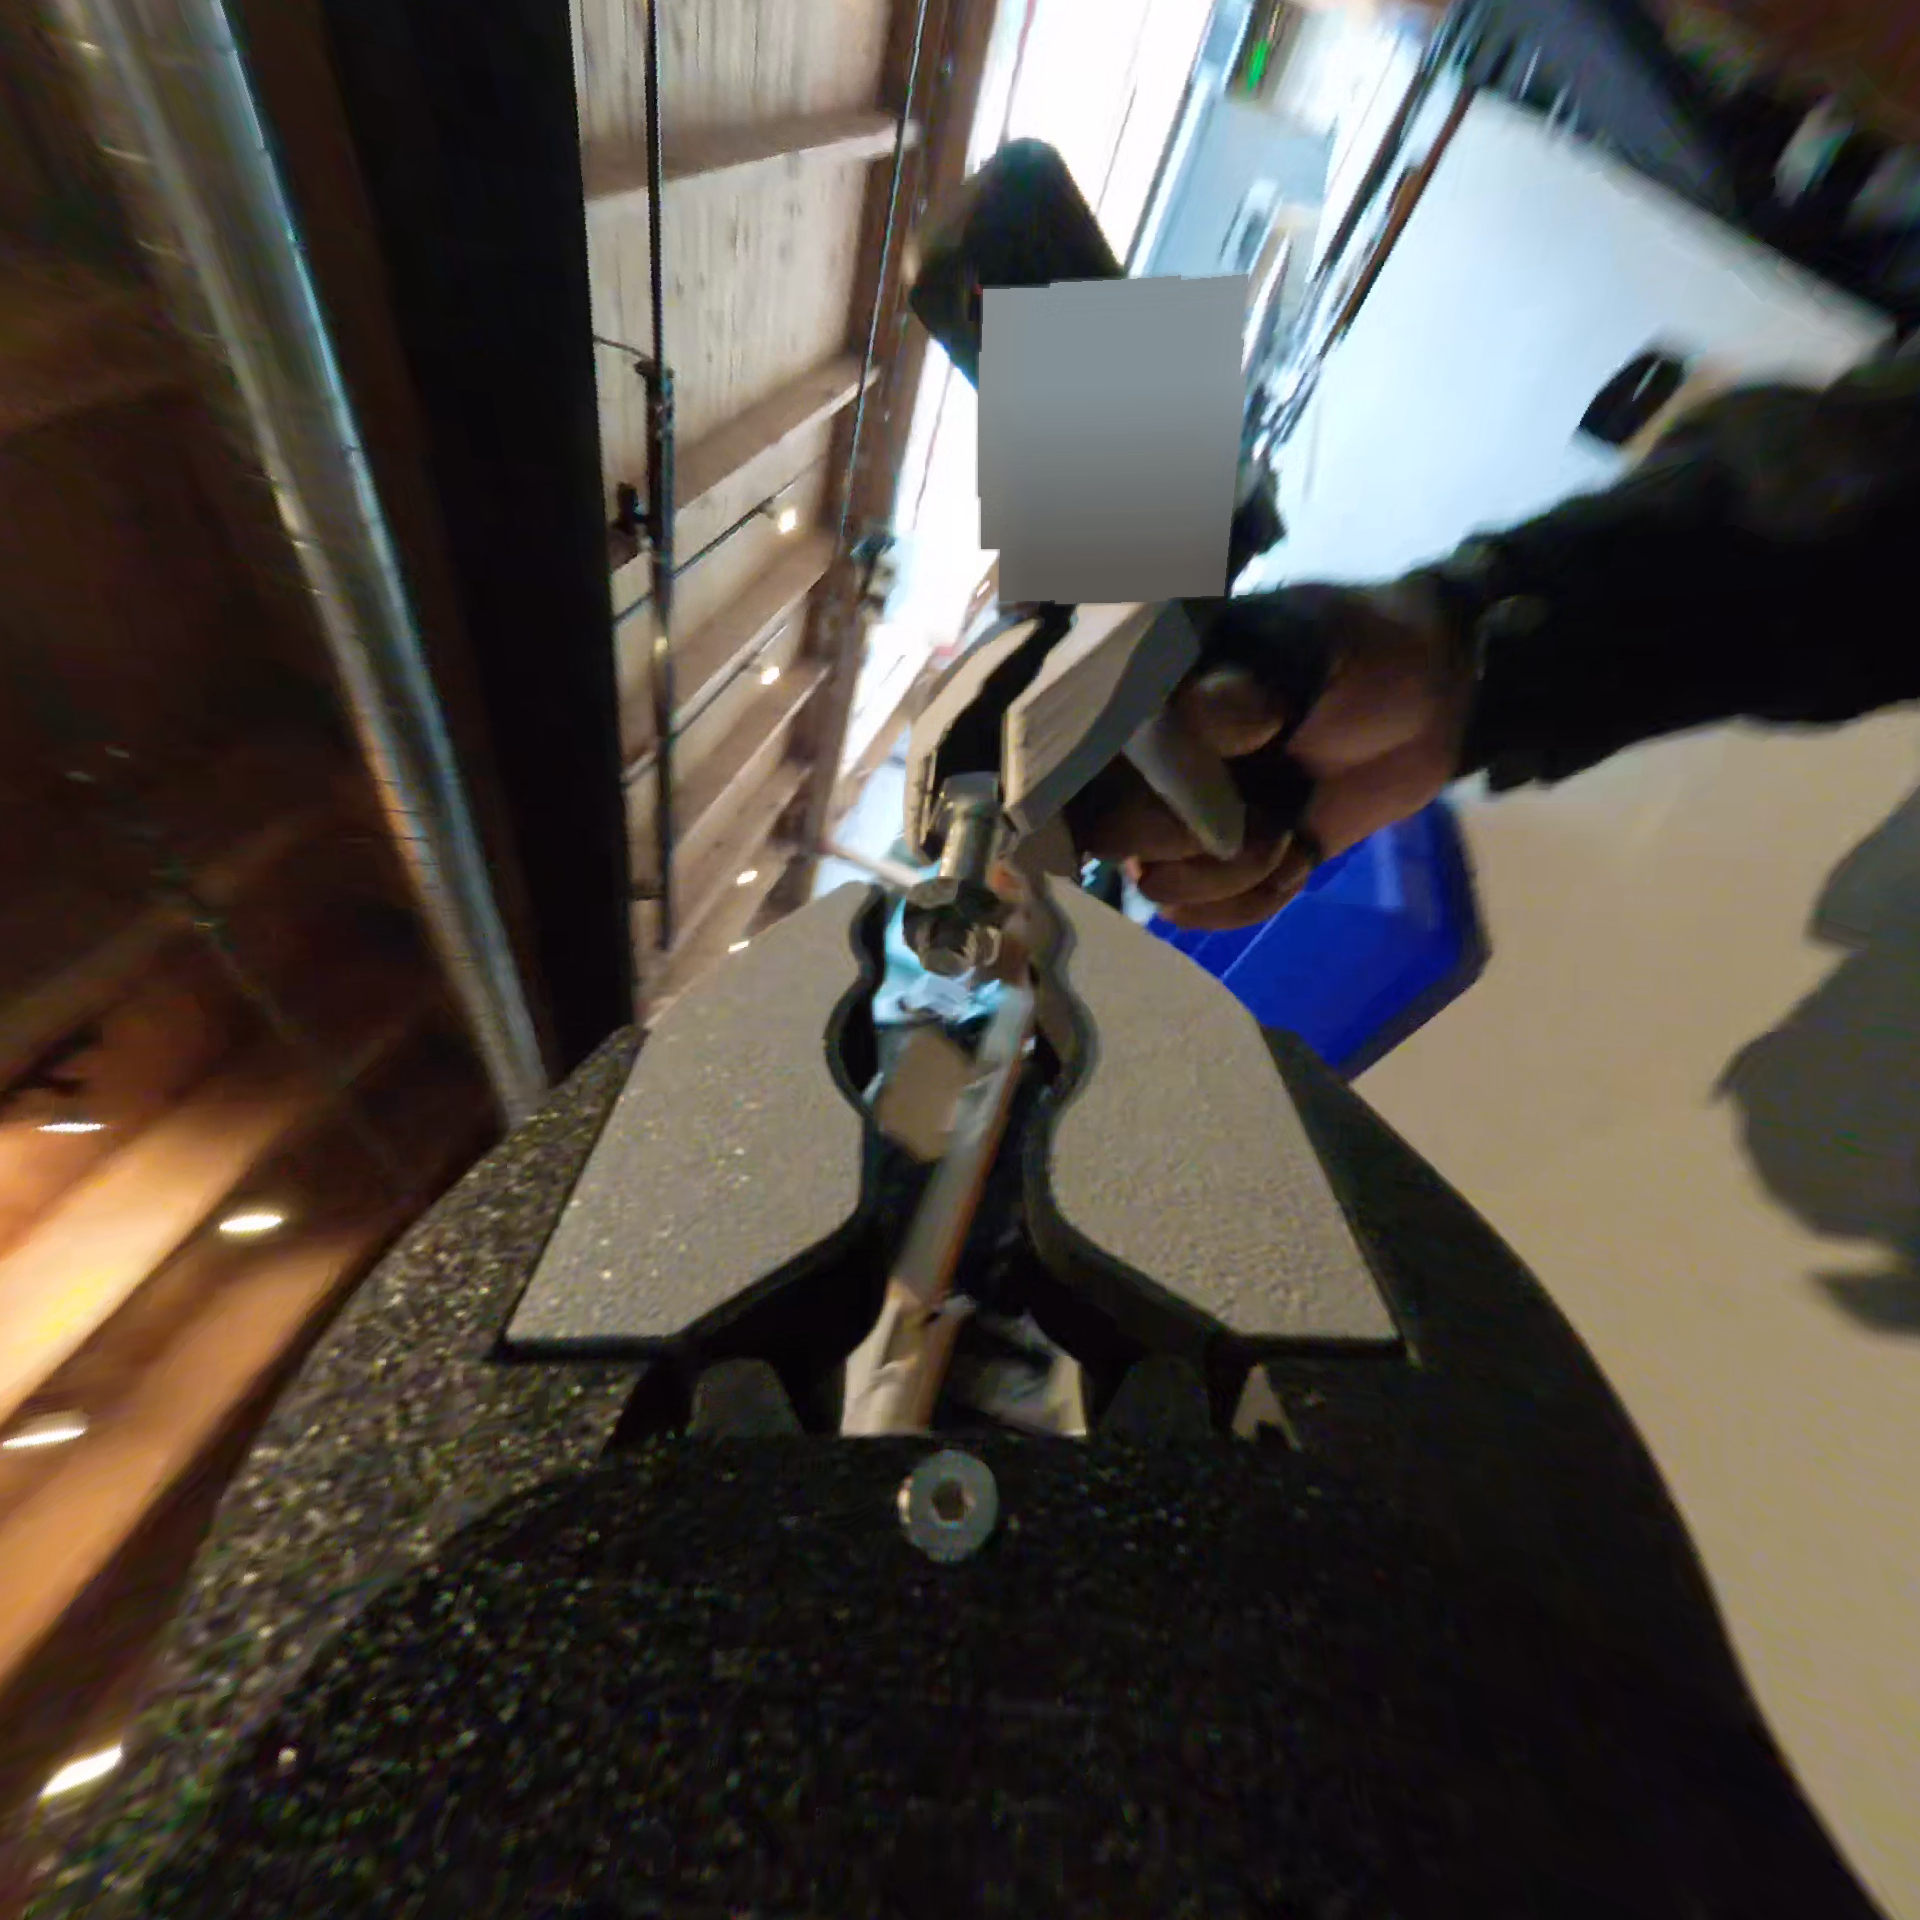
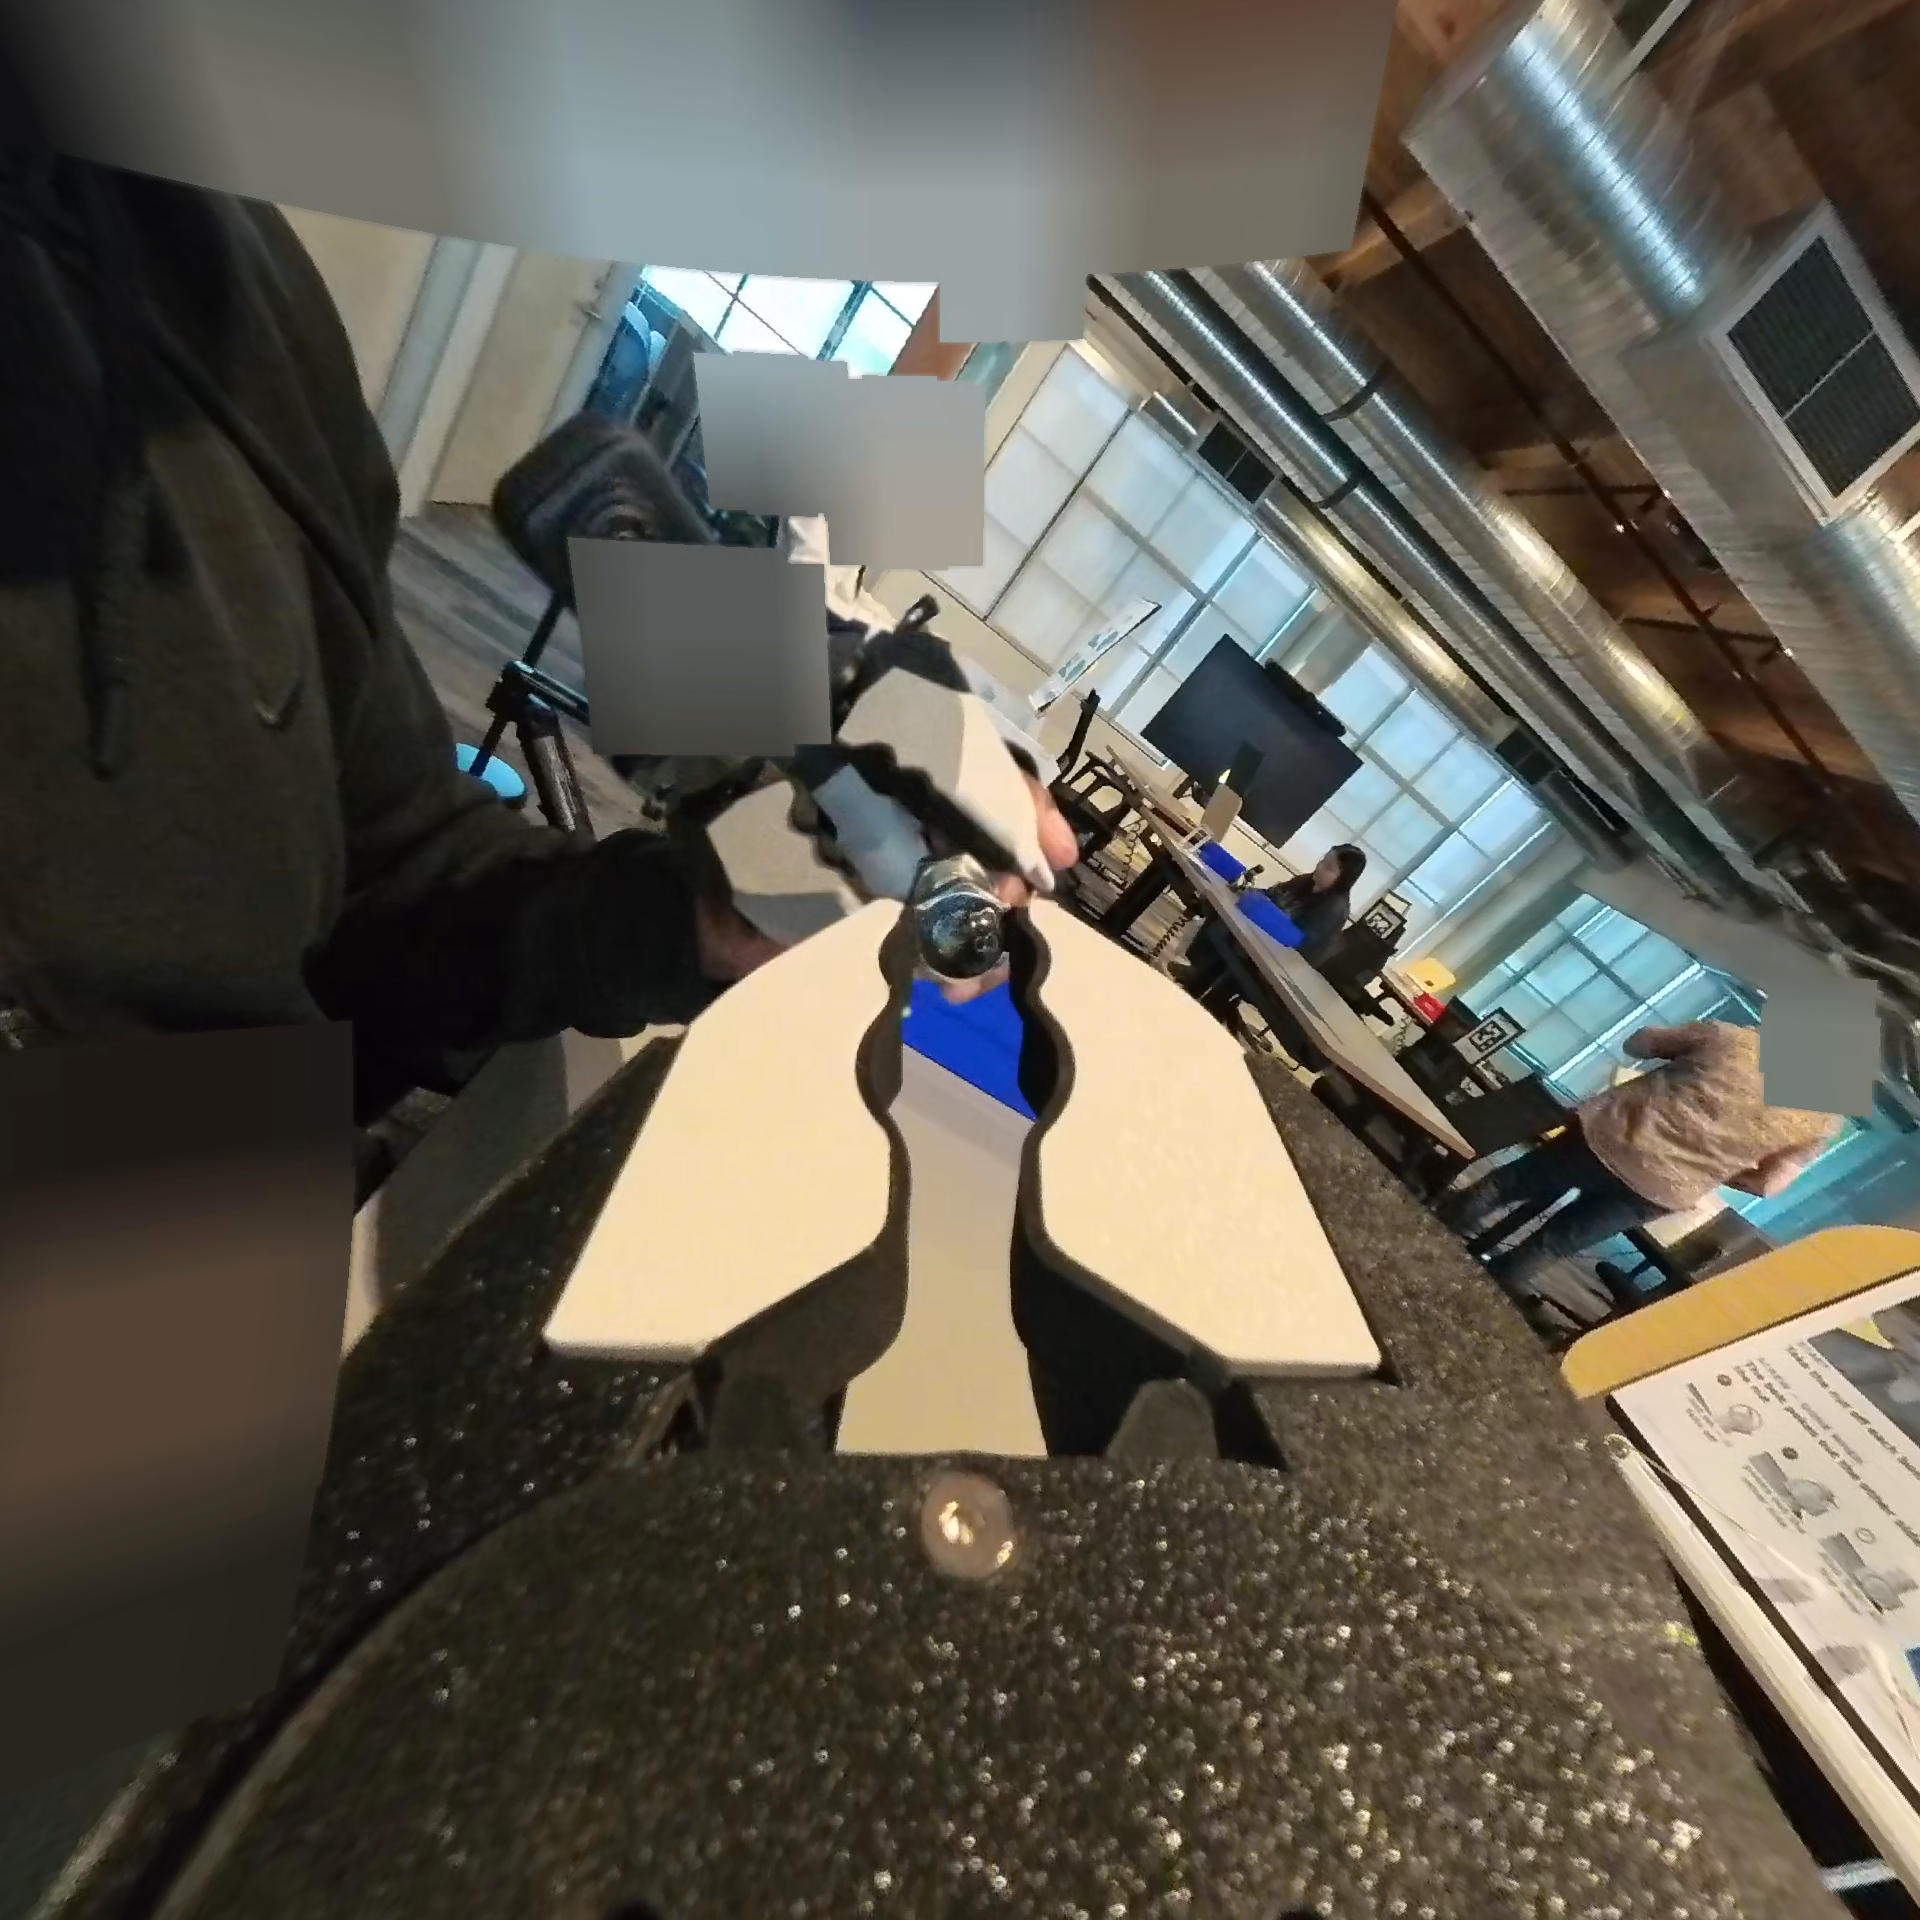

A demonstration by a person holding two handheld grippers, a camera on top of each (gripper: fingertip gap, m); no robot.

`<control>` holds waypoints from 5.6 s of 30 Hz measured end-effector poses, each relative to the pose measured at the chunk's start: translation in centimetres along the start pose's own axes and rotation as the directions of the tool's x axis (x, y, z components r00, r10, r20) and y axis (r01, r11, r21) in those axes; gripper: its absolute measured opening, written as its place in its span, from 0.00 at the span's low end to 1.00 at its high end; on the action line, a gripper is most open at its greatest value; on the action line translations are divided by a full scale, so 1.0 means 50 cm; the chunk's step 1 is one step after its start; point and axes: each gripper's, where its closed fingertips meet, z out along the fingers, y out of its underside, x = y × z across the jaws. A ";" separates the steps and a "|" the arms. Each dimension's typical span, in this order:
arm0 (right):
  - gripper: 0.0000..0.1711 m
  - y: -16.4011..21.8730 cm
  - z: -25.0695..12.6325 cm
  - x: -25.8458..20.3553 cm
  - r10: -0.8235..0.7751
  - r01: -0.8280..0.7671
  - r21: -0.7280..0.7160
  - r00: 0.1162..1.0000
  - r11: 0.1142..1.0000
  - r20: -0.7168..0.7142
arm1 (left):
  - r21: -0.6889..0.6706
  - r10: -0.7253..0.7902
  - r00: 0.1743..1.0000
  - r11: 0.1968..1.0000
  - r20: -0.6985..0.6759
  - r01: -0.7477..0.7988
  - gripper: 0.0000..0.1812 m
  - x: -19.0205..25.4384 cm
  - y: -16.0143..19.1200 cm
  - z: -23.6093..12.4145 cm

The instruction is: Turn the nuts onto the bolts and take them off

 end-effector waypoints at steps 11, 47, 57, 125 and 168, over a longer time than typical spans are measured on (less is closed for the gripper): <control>0.10 0.001 -0.005 0.006 -0.012 0.012 -0.004 1.000 1.000 -0.019 | 0.041 -0.738 0.539 0.574 -0.406 0.818 0.21 -0.010 -0.016 -0.017; 0.10 0.002 -0.004 0.003 -0.032 0.032 -0.013 0.999 0.999 -0.019 | 0.011 -0.700 0.627 0.664 -0.342 0.748 0.10 0.015 -0.002 0.010; 0.10 -0.008 -0.002 -0.006 -0.001 0.001 0.027 1.000 1.000 0.014 | 0.088 -0.337 0.934 0.934 -0.115 0.347 0.25 -0.008 -0.021 0.002; 0.10 -0.018 0.001 -0.013 -0.072 0.072 0.027 0.997 0.997 -0.009 | -0.106 -0.766 0.518 0.593 -0.379 0.798 0.10 0.016 -0.025 -0.010; 0.10 -0.026 -0.003 -0.019 -0.063 0.063 0.053 0.998 0.997 0.005 | 0.092 -0.293 0.946 0.947 -0.138 0.307 0.24 -0.011 -0.050 -0.016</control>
